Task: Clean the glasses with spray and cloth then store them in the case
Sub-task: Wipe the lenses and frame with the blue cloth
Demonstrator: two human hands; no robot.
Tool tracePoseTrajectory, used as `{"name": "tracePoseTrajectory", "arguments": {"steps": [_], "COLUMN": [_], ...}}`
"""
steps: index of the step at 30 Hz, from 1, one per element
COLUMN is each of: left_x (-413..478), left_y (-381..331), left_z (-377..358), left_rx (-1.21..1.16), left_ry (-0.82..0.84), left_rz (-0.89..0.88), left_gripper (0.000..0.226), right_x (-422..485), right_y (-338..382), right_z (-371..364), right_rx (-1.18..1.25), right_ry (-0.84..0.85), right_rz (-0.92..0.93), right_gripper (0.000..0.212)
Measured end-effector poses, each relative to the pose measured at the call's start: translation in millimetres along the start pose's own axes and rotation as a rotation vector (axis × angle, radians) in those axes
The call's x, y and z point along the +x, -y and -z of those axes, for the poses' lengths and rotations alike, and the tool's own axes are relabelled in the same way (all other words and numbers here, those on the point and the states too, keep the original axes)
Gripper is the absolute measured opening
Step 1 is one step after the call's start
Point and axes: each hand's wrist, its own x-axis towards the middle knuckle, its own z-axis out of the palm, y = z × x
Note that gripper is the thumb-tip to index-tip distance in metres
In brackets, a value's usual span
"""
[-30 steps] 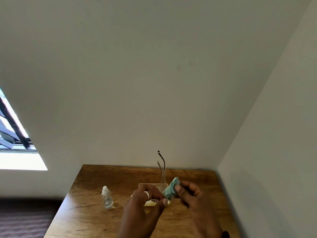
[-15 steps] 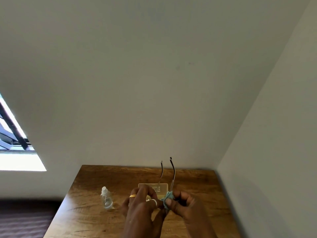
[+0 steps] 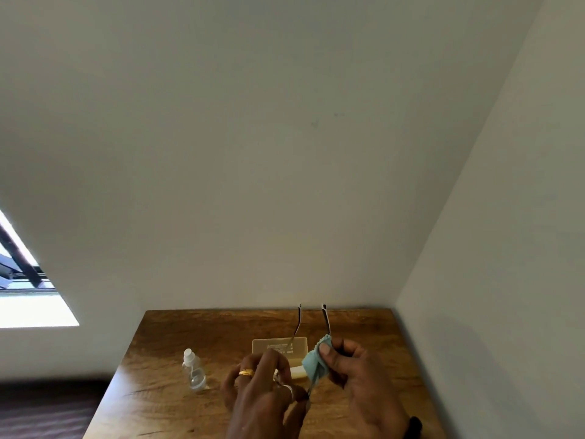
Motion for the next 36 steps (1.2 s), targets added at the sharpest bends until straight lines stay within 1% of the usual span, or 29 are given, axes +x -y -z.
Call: {"name": "tracePoseTrajectory", "arguments": {"steps": [1, 2, 3, 4, 5, 7, 11, 13, 15, 18, 21, 26, 30, 32, 33, 34, 35, 36], "left_x": [-5.7, -3.0, -5.7, -4.6, -2.7, -3.1, -2.8, -3.0, -4.0, -2.7, -2.6, -4.0, -4.6, -9.9, -12.1, -12.8, -10.7, -8.5], "left_y": [9.8, 6.9, 11.6, 14.4, 13.9, 13.7, 15.9, 17.9, 18.9, 18.0, 14.8, 14.5, 15.9, 22.2, 26.4, 30.4, 30.9, 32.5], "left_z": [-3.5, -8.4, -13.9, -15.8, -12.6, -10.0, -5.8, -4.2, -4.2, -0.7, 0.5, 0.1, 1.8, 0.8, 2.2, 5.1, 13.0, 21.0], "left_rx": [0.026, 0.029, 0.029, 0.081, 0.065, 0.036, 0.088, 0.11, 0.165, 0.184, 0.18, 0.169, 0.093, 0.019, -0.099, -0.282, -0.509, -0.772], "left_ry": [0.097, 0.142, 0.142, 0.134, 0.103, 0.05, -0.001, 0.032, 0.095, 0.169, 0.187, 0.244, 0.191, 0.175, 0.18, 0.183, 0.221, 0.265], "left_rz": [0.036, 0.041, 0.029, -0.005, -0.021, -0.03, -0.072, -0.084, -0.101, -0.129, -0.153, -0.171, -0.122, -0.078, -0.014, 0.095, 0.251, 0.424], "left_gripper": [0.034, 0.038, 0.04, 0.04, 0.038, 0.033, 0.022, 0.024, 0.036, 0.042, 0.042, 0.041, 0.032, 0.021, 0.019, 0.019, 0.026, 0.039], "right_x": [0.7, -0.2, 1.3, 0.2, -0.4, 2.0, 8.0, 9.7, 10.7, 11.6, 11.2, 14.8, 20.8, 26.1, 29.3, 32.4, 34.1, 33.6], "right_y": [-0.4, 0.0, -1.6, -1.0, -0.3, 0.6, 1.6, 3.1, 2.4, 0.5, -1.8, -3.6, 0.7, 6.3, 9.1, 12.2, 15.8, 19.1], "right_z": [1.2, -0.2, -0.3, 0.2, 0.5, 1.6, 8.1, 9.4, 10.3, 10.1, 9.2, 11.3, 15.6, 20.8, 25.8, 31.6, 37.8, 43.3], "right_rx": [-0.018, 0.006, 0.021, 0.024, 0.024, 0.015, 0.032, 0.016, 0.008, -0.03, -0.058, -0.025, 0.086, 0.219, 0.298, 0.365, 0.4, 0.392], "right_ry": [-0.006, -0.001, 0.003, 0.003, 0.008, 0.021, 0.015, 0.007, 0.006, -0.014, -0.043, -0.096, -0.107, -0.126, -0.143, -0.165, -0.18, -0.183], "right_rz": [-0.009, -0.021, -0.034, -0.043, -0.043, -0.046, -0.049, -0.052, -0.058, -0.058, -0.036, -0.03, -0.008, -0.001, 0.007, 0.021, 0.043, 0.072], "right_gripper": [0.012, 0.008, 0.011, 0.015, 0.017, 0.016, 0.018, 0.023, 0.026, 0.021, 0.012, 0.011, 0.01, 0.006, 0.005, 0.006, 0.01, 0.015]}}
